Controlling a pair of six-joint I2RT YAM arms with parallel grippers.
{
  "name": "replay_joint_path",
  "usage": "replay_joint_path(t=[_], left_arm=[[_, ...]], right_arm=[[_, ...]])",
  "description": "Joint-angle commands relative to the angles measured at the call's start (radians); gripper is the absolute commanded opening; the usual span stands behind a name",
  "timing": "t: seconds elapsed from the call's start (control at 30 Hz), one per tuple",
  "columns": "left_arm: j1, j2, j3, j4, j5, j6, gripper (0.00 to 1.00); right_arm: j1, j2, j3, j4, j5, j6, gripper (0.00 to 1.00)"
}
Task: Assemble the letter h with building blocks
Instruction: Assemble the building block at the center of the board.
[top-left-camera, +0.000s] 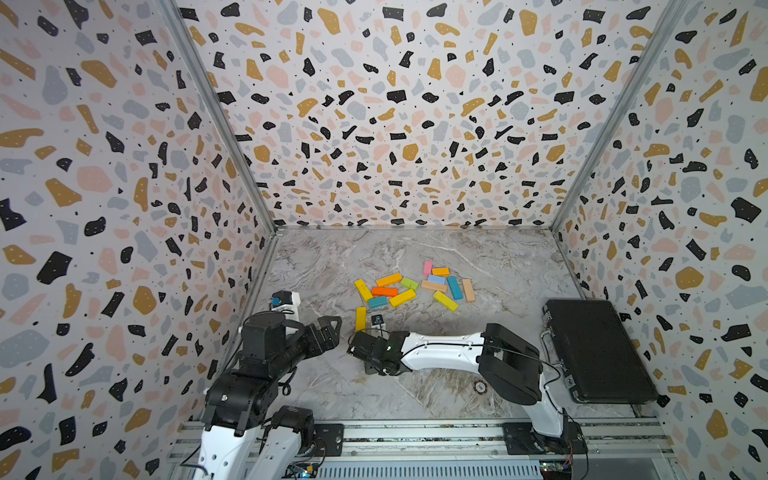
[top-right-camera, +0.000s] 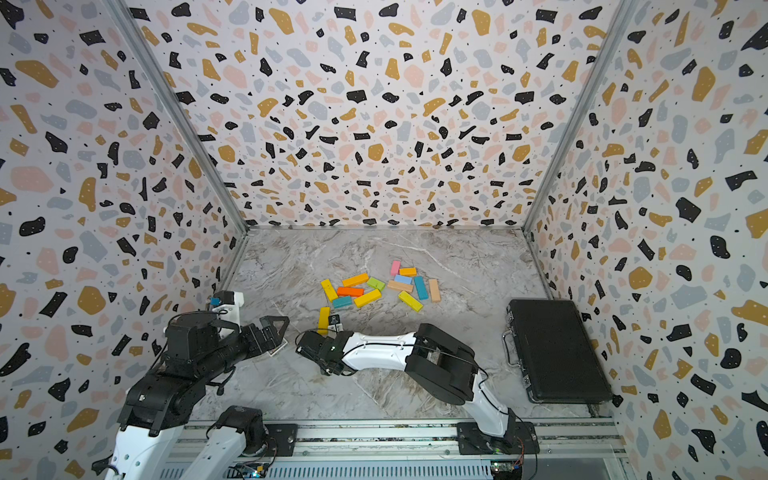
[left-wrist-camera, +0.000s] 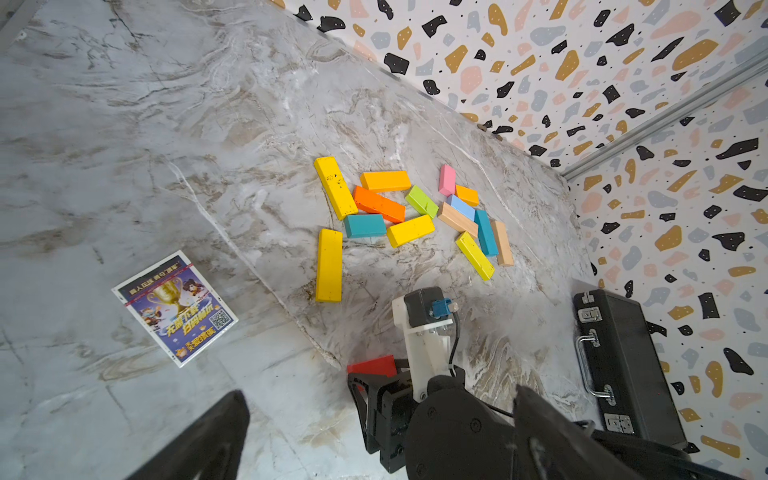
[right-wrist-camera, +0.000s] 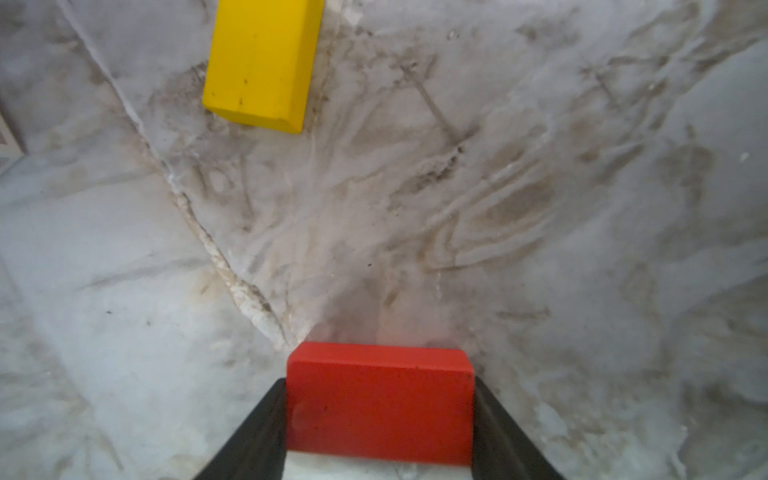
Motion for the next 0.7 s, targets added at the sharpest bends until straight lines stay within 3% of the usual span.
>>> replay_joint_path(t=[0.0, 0.33, 0.67], left_arm=[[0.005, -0.009, 0.036, -0.001, -0.026, 0.02, 0.99], [0.006, -0.012, 0.07, -0.026, -0.042, 0.033, 0.99], [0.006, -0.019, 0.084, -0.044, -0.049, 0.044, 0.99]], right_arm=[[0.004, 0.025, 0.072, -0.061, 0.038, 0.015, 0.59], [0.001, 0.139, 0.286, -0.186, 0.109, 0.057, 0.59], [-0.023, 0.186, 0.372, -0.215, 0.101, 0.122, 0.6]])
